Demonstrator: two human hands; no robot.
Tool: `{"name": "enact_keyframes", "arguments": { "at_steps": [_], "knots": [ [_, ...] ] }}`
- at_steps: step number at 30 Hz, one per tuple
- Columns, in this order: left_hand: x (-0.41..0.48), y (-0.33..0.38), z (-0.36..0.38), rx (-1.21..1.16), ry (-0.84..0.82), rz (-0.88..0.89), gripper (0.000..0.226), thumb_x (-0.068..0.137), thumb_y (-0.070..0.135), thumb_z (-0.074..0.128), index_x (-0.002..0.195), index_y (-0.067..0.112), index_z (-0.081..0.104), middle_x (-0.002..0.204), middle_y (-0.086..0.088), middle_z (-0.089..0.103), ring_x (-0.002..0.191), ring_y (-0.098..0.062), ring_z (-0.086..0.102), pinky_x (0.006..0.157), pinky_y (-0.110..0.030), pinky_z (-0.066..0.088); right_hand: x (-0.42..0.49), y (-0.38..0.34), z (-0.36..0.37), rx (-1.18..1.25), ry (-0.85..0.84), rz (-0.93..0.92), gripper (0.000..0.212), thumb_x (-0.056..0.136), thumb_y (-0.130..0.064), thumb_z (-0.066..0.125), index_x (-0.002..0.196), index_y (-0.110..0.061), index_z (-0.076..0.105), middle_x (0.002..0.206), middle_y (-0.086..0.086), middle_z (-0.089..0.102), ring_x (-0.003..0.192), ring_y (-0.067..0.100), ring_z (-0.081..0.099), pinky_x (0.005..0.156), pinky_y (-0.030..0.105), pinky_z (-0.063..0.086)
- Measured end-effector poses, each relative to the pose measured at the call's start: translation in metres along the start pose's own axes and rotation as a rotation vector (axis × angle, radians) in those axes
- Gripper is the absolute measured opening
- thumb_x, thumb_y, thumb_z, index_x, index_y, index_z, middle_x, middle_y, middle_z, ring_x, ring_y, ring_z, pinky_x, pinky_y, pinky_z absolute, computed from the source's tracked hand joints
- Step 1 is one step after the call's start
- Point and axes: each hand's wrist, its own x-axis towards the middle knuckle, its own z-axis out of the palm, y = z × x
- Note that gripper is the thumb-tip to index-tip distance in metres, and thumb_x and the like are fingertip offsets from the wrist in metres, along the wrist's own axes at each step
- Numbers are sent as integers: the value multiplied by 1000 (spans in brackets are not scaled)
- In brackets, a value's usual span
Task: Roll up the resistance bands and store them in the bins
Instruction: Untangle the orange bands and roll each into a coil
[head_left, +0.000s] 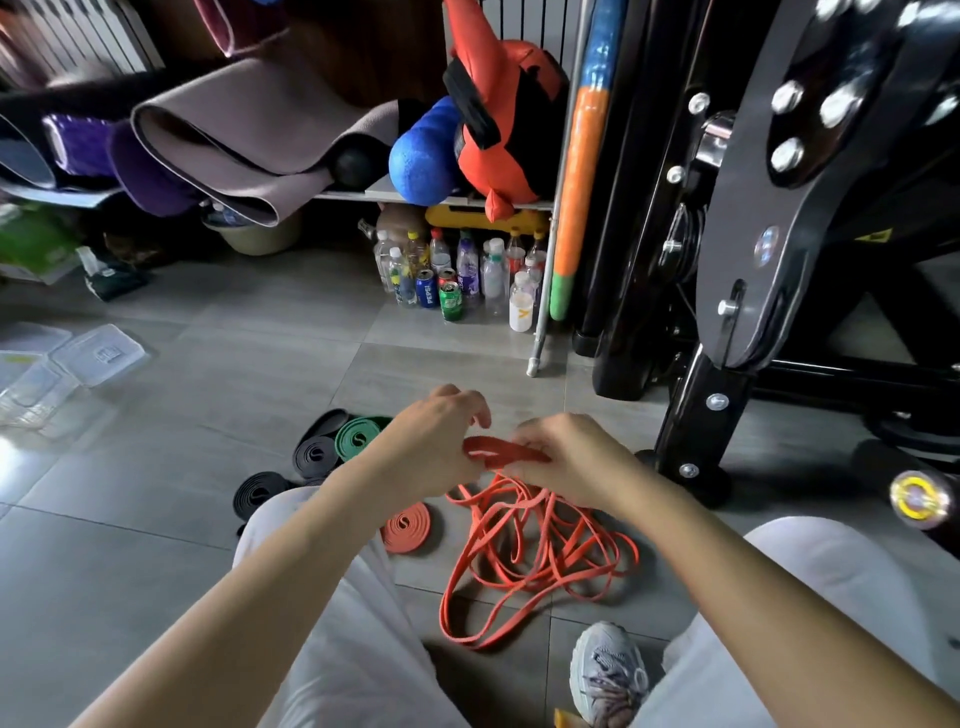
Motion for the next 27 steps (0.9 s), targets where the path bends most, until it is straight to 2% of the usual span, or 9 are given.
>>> {"name": "enact_keyframes", "arguments": {
  "at_steps": [2,4,8,11,13,16,19,23,27],
  "knots": [
    [-2,8,2,105,-57,23,38,76,30,68,111,22,55,101,1,56,86,-20,56,69,-28,42,-1,-9,-1,-125,-39,-28,11,84,-27,65,89,-19,70,75,-4,64,71,9,56,64,26,42],
    [-4,14,4,198,-96,16,31,74,42,70,92,23,54,85,4,55,77,-20,51,62,-28,38,-3,-12,-1,-145,-18,-18,12,81,-26,66,92,-21,70,83,1,68,80,16,58,67,28,44],
    [-9,15,10,96,-10,13,20,79,40,65,72,24,56,60,6,45,62,-16,43,50,-21,30,-8,-4,-3,-9,1,-8,7,78,-29,72,84,-27,68,70,-9,60,73,13,57,61,22,41],
    [-12,5,15,-191,54,-14,10,76,31,71,82,24,67,64,8,58,53,-8,52,51,-15,39,-11,10,-1,177,50,50,15,73,-32,76,84,-35,67,80,-8,70,80,12,66,77,38,54],
    [-13,-2,18,-469,69,-52,9,74,25,75,76,27,67,67,4,67,55,-15,61,58,-25,50,-15,13,-1,276,79,56,16,72,-33,77,84,-34,68,84,-7,72,81,12,68,81,43,55],
    [-15,-6,22,-793,96,-58,18,73,13,78,73,30,71,64,5,69,55,-9,61,56,-25,50,-19,10,1,508,117,58,16,74,-20,78,83,-31,71,81,-7,74,80,9,70,81,32,56],
    [-17,-6,27,-1119,143,-68,16,74,5,73,80,20,74,74,-7,71,66,-15,64,64,-25,54,-20,0,9,716,204,39,23,74,-3,74,85,-23,70,76,-10,73,76,5,69,75,20,54],
    [-20,3,32,-1654,104,-92,15,71,8,62,78,8,75,71,-9,69,63,-10,65,60,-17,54,-22,-11,15,807,279,1,26,75,0,72,88,-23,69,76,-13,73,78,4,70,72,16,53],
    [-23,7,33,-1790,56,-98,19,72,7,58,77,9,76,73,-8,71,63,-11,67,60,-18,56,-24,-12,17,850,348,-18,21,75,-4,71,92,-17,71,85,4,75,83,18,71,75,25,57]
  ]
}}
